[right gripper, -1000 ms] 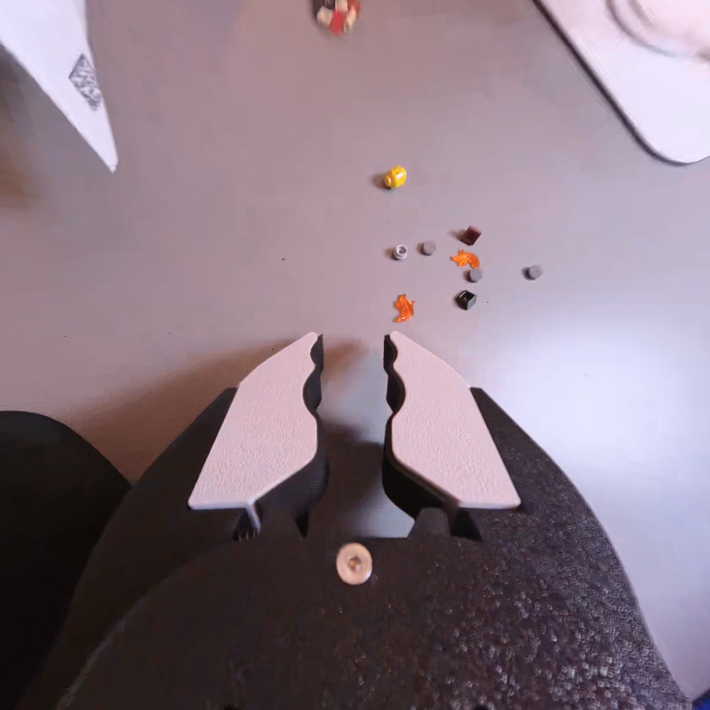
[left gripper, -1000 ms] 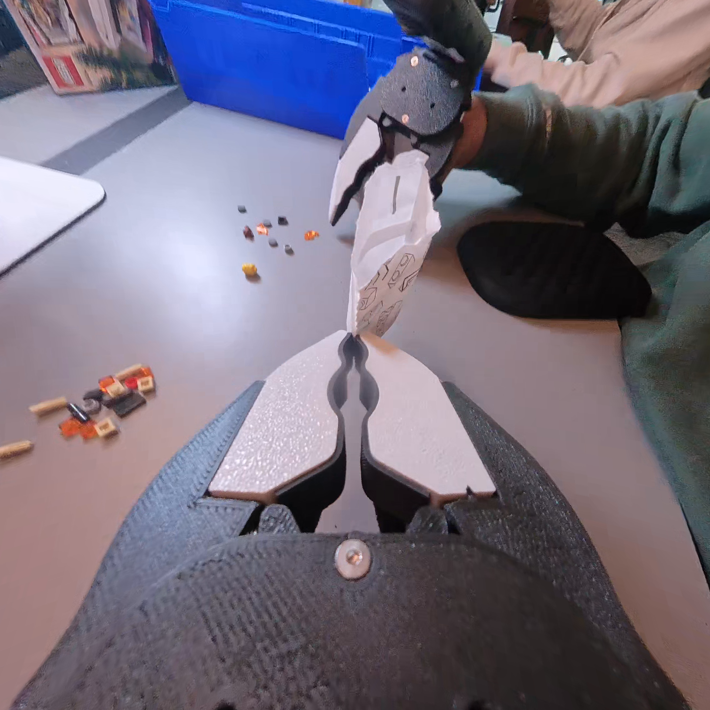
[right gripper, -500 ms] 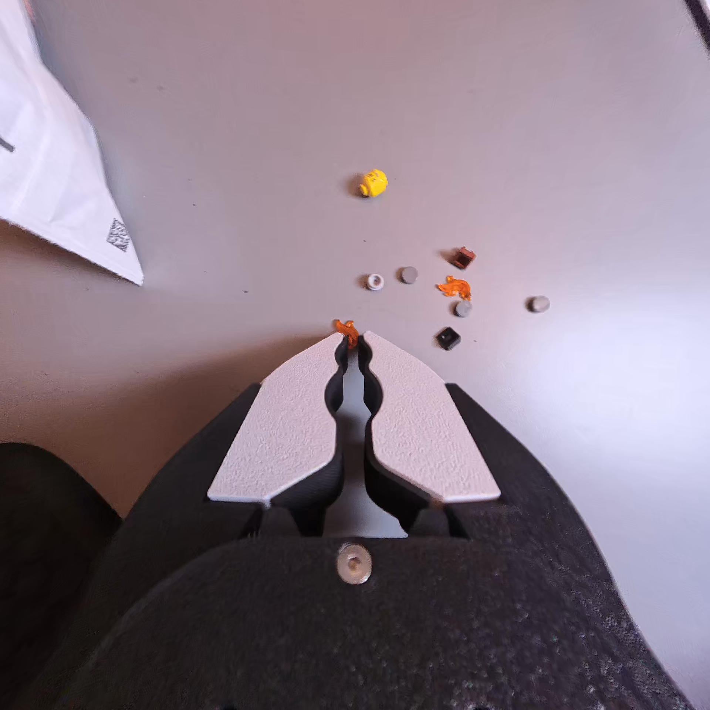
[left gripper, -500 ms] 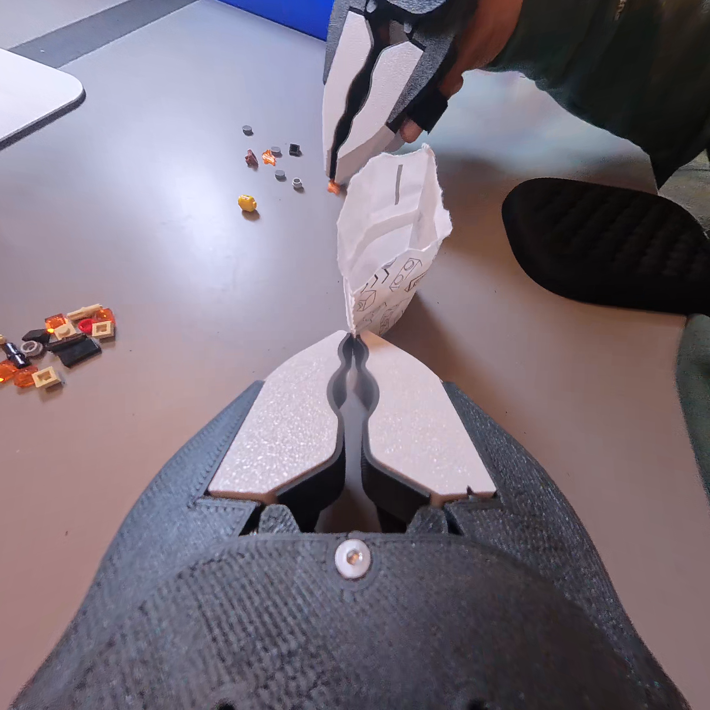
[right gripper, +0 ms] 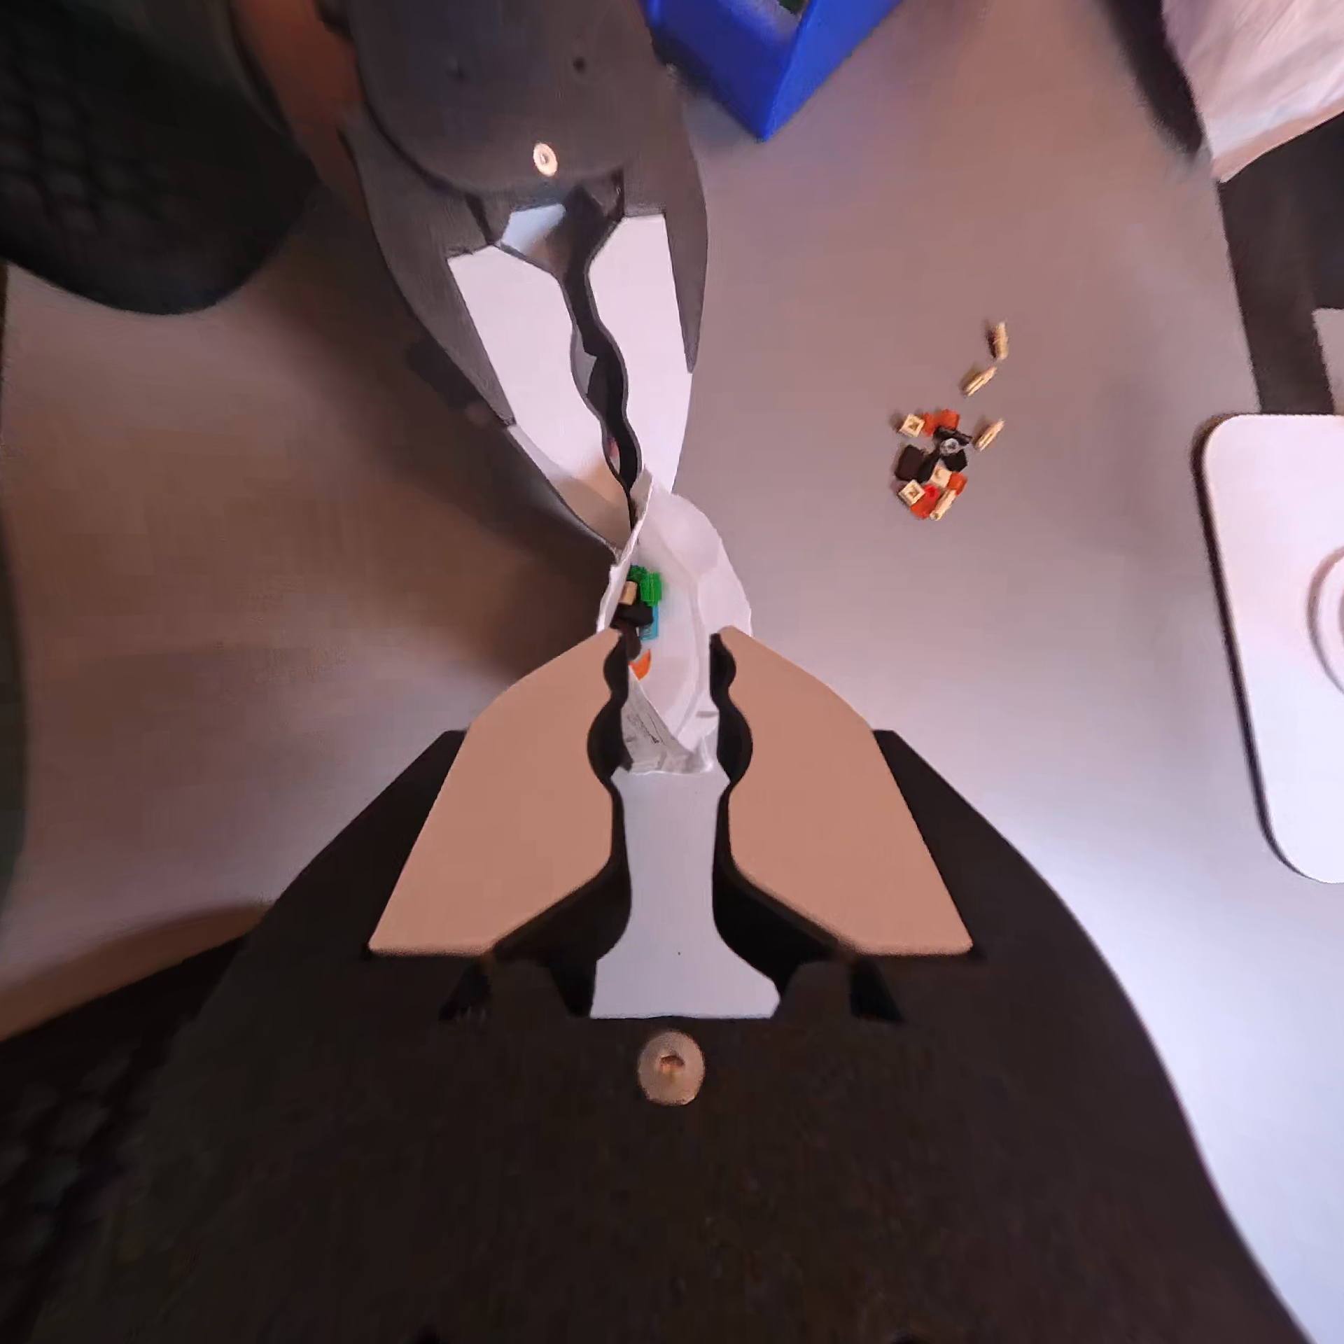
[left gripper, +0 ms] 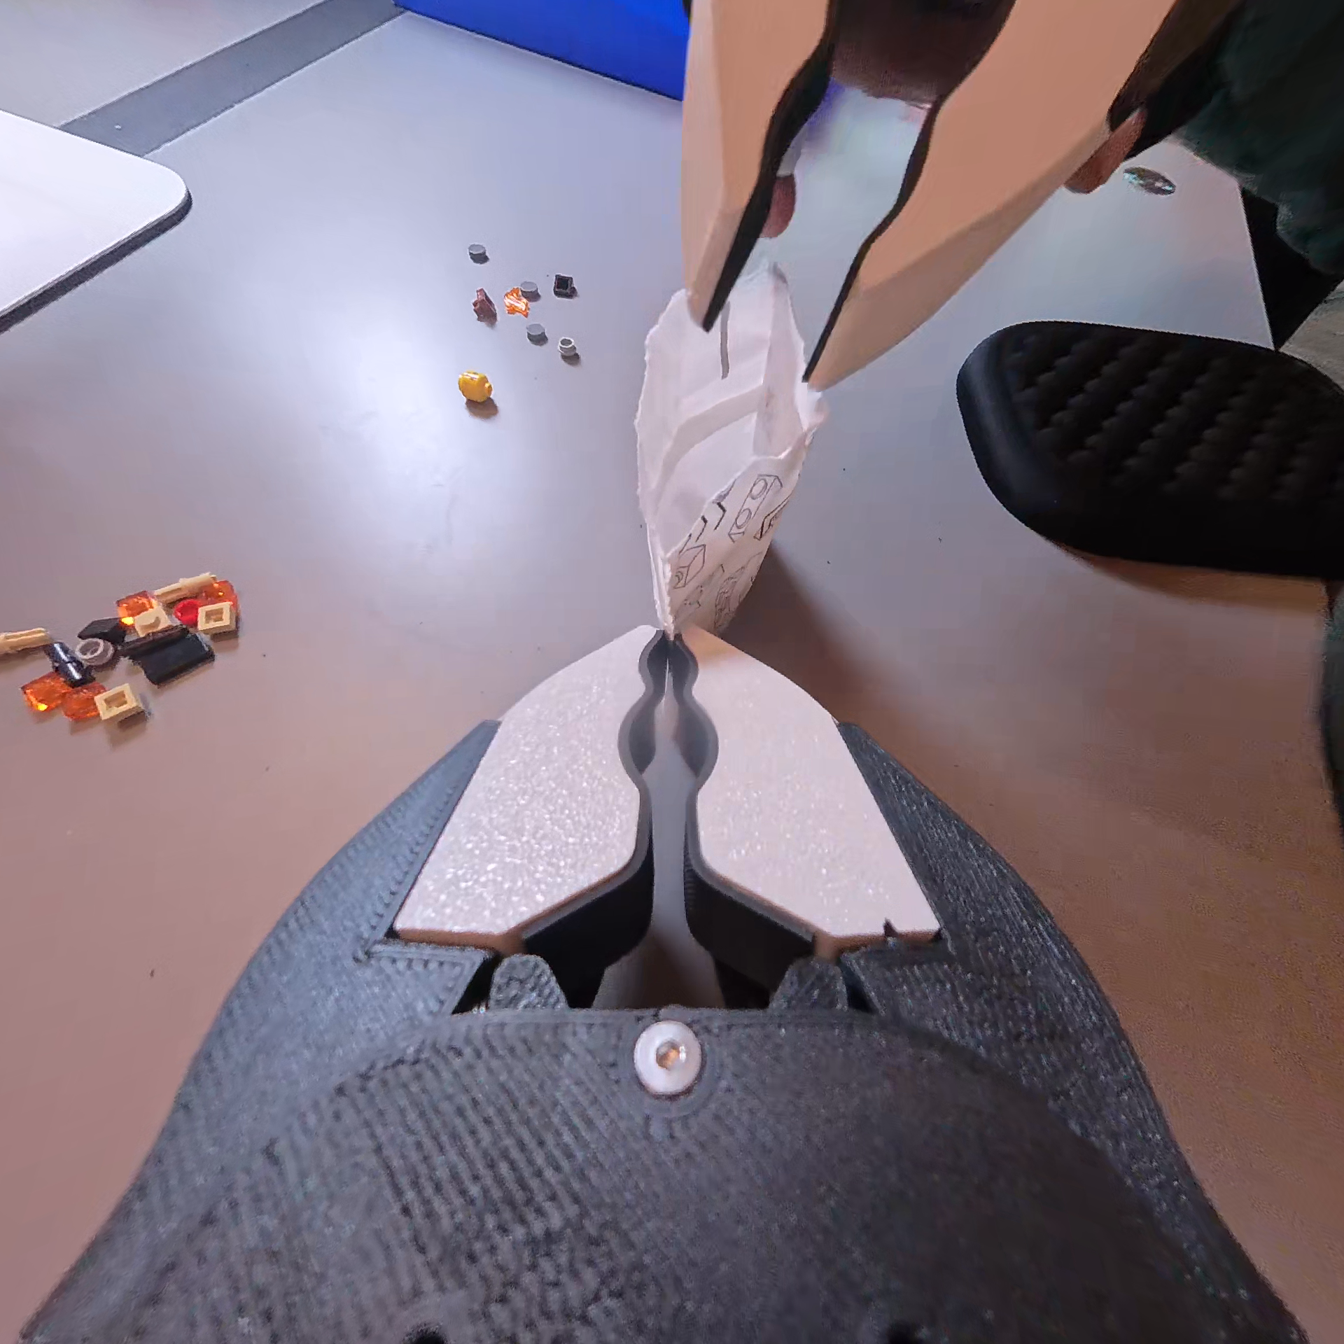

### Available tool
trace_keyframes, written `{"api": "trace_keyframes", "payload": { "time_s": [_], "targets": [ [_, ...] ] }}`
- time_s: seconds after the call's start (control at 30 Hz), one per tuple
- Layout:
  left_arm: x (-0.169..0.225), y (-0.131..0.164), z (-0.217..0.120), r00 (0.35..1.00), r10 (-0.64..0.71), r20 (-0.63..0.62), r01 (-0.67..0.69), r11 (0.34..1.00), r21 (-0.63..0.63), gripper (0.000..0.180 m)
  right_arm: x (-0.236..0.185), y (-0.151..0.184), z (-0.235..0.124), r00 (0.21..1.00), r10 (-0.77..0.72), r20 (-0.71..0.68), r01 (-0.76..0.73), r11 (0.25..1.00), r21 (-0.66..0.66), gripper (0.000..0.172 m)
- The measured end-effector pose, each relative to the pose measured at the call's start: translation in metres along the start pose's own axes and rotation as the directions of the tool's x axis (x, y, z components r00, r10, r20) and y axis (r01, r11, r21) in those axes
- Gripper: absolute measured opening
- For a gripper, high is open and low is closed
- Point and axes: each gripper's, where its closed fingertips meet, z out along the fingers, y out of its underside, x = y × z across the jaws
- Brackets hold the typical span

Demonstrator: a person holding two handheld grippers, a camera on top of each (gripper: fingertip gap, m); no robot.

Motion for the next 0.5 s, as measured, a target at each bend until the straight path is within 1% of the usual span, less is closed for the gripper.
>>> {"api": "trace_keyframes", "payload": {
  "time_s": [0.1, 0.13, 0.2, 0.23, 0.27, 0.3, 0.33, 0.4, 0.43, 0.5],
  "targets": [
    [0.000, 0.002, -0.002, 1.000, 0.002, 0.000, -0.002, 1.000, -0.005, 0.001, 0.004, -0.006, -0.009, 0.998, 0.055, 0.026, -0.057, 0.995, 0.087, 0.024],
    [0.000, 0.003, -0.003, 1.000, -0.001, 0.000, 0.001, 1.000, -0.005, 0.001, 0.010, -0.008, -0.016, 0.997, 0.072, 0.013, -0.073, 0.990, 0.117, 0.024],
    [-0.002, 0.004, -0.003, 1.000, -0.012, 0.000, 0.012, 1.000, -0.008, 0.001, 0.036, 0.000, -0.032, 0.988, 0.139, -0.071, -0.128, 0.982, 0.137, 0.023],
    [-0.002, 0.004, -0.003, 1.000, -0.016, -0.002, 0.016, 1.000, -0.007, 0.001, 0.055, 0.013, -0.038, 0.975, 0.177, -0.132, -0.162, 0.980, 0.117, 0.021],
    [-0.003, 0.004, -0.003, 1.000, -0.022, -0.005, 0.022, 1.000, -0.005, 0.001, 0.074, 0.034, -0.041, 0.959, 0.205, -0.196, -0.194, 0.978, 0.072, 0.020],
    [-0.002, 0.003, -0.003, 1.000, -0.028, -0.010, 0.028, 1.000, -0.004, 0.001, 0.090, 0.060, -0.041, 0.943, 0.228, -0.244, -0.235, 0.972, 0.003, 0.021],
    [-0.002, 0.004, -0.003, 1.000, -0.030, -0.011, 0.029, 1.000, -0.002, 0.001, 0.102, 0.087, -0.038, 0.929, 0.260, -0.263, -0.285, 0.957, -0.060, 0.022],
    [-0.002, 0.004, -0.003, 1.000, -0.023, -0.008, 0.023, 1.000, -0.002, 0.001, 0.111, 0.126, -0.029, 0.902, 0.358, -0.239, -0.390, 0.916, -0.099, 0.024],
    [-0.002, 0.004, -0.003, 1.000, -0.019, -0.007, 0.019, 1.000, -0.002, 0.001, 0.112, 0.139, -0.024, 0.888, 0.402, -0.223, -0.431, 0.897, -0.103, 0.024],
    [0.000, 0.003, -0.002, 1.000, -0.014, -0.017, 0.014, 1.000, 0.002, 0.002, 0.115, 0.155, -0.016, 0.874, 0.435, -0.215, -0.464, 0.879, -0.111, 0.024]
  ]
}}
